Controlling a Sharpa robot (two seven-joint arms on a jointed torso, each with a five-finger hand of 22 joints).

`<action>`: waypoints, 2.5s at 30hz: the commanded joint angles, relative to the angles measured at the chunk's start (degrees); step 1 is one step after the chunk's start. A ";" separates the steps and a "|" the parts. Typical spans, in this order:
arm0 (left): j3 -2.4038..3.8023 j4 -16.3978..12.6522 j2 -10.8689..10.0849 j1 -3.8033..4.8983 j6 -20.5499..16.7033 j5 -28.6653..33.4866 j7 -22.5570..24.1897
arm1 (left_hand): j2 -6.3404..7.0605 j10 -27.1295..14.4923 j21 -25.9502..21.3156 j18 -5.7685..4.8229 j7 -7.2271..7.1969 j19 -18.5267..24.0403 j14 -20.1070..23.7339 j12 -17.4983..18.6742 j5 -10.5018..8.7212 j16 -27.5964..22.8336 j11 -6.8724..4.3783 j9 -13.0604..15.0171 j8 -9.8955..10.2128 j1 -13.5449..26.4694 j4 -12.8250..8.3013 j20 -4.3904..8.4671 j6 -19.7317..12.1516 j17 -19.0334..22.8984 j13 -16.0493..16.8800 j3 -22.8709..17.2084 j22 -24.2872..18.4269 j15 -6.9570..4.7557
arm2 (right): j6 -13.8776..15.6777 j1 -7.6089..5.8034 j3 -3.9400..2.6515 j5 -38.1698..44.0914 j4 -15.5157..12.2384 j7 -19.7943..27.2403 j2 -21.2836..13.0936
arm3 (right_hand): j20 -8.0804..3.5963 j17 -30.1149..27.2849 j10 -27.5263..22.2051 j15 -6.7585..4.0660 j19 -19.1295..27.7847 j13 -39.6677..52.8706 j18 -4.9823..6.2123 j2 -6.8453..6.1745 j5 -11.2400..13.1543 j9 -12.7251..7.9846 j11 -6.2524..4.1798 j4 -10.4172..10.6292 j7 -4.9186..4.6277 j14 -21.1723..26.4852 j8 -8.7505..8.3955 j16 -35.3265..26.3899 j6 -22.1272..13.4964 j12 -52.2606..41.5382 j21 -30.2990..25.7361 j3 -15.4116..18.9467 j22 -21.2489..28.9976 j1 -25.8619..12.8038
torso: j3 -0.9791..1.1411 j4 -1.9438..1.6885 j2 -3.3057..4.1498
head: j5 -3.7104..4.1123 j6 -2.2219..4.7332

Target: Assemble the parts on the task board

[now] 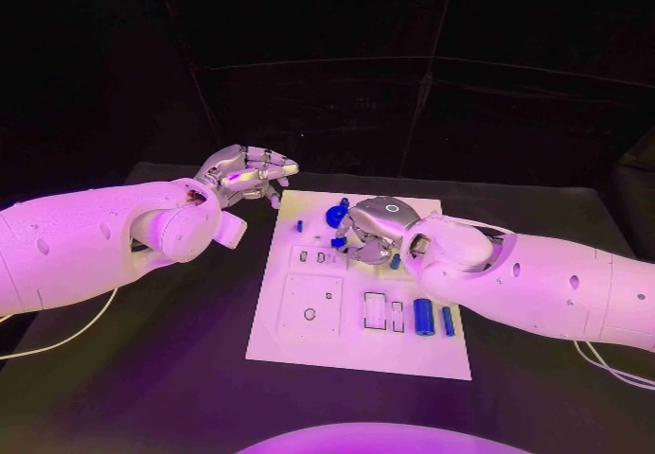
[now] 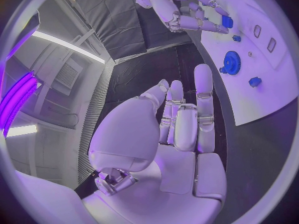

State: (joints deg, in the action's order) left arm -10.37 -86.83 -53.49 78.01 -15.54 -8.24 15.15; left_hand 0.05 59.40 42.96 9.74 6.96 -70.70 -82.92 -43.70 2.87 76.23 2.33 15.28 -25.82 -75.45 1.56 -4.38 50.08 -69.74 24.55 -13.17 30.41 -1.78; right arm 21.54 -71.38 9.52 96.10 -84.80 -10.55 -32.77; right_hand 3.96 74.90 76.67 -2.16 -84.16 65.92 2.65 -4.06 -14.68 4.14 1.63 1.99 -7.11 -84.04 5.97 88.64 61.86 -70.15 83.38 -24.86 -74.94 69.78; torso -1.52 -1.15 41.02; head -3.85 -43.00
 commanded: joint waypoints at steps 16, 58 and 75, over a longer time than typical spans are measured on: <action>0.00 -1.98 0.62 -2.97 3.48 -24.10 -12.34 | 6.52 5.38 12.80 -1.38 -2.16 -6.35 -4.38 -6.17 -0.05 7.99 -1.86 1.21 -4.52 6.91 1.67 1.50 4.62 -10.48 1.74 2.90 14.13 -1.51 | 1.12 -0.19 -0.09 -3.94 -7.06 -2.15 -5.88 | -0.45 13.49 0.51 -0.38 -0.73 0.17 0.15 -0.97 -1.15 0.06 -0.09 0.84 0.70 -5.58 0.44 0.38 1.50 -0.41 0.28 0.40 -1.39 -1.20 | 0.06 0.10 -0.16 | 0.18 1.15; 0.02 -2.16 4.70 -3.43 5.23 -29.23 -21.38 | 5.67 5.91 17.90 -2.23 -3.49 -7.78 -5.70 -10.04 -0.01 10.71 -3.07 4.78 -8.89 6.09 2.35 2.62 4.31 -14.72 3.79 6.91 20.04 -2.63 | 2.84 -0.17 -0.09 -2.08 -9.67 -3.38 -4.85 | -0.52 13.53 0.64 -0.47 -0.74 0.32 0.15 -1.37 -1.28 0.08 -0.22 0.63 0.83 -5.59 0.51 0.40 1.65 -0.52 0.28 0.49 -1.40 -1.00 | 0.01 -0.01 -0.09 | 0.36 0.21; 0.02 -2.05 4.72 -3.43 5.74 -29.33 -22.24 | 5.01 5.83 18.42 -2.27 -3.77 -7.77 -5.81 -10.42 0.00 10.94 -3.34 5.58 -9.72 4.42 1.62 2.80 4.00 -15.08 3.97 6.85 20.62 -2.85 | 5.06 -0.17 -0.09 -1.54 -10.09 -3.67 -4.89 | -0.62 13.68 1.14 -0.59 -0.84 0.99 0.11 -1.30 -1.44 0.17 -0.37 0.52 1.03 -5.62 0.74 0.49 2.11 -1.09 0.37 0.42 -1.62 -0.72 | 0.00 0.00 -0.12 | 0.34 0.07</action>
State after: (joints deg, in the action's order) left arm -10.37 -88.87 -48.80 74.54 -10.62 -37.15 -6.39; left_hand 4.95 65.20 61.04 7.95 3.36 -78.22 -84.04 -53.92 2.87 86.98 -0.62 20.80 -35.29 -70.48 3.46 -1.79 54.25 -74.92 28.45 -6.34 50.97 -4.18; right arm 24.43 -71.42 9.50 93.90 -94.63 -14.06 -37.66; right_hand 3.77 74.91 77.41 -2.36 -83.96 66.83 2.66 -5.55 -15.69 4.14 1.32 2.39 -6.41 -83.83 6.45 88.85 63.15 -71.04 83.37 -24.40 -74.91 68.33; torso -1.54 -1.13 40.92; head -3.53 -42.92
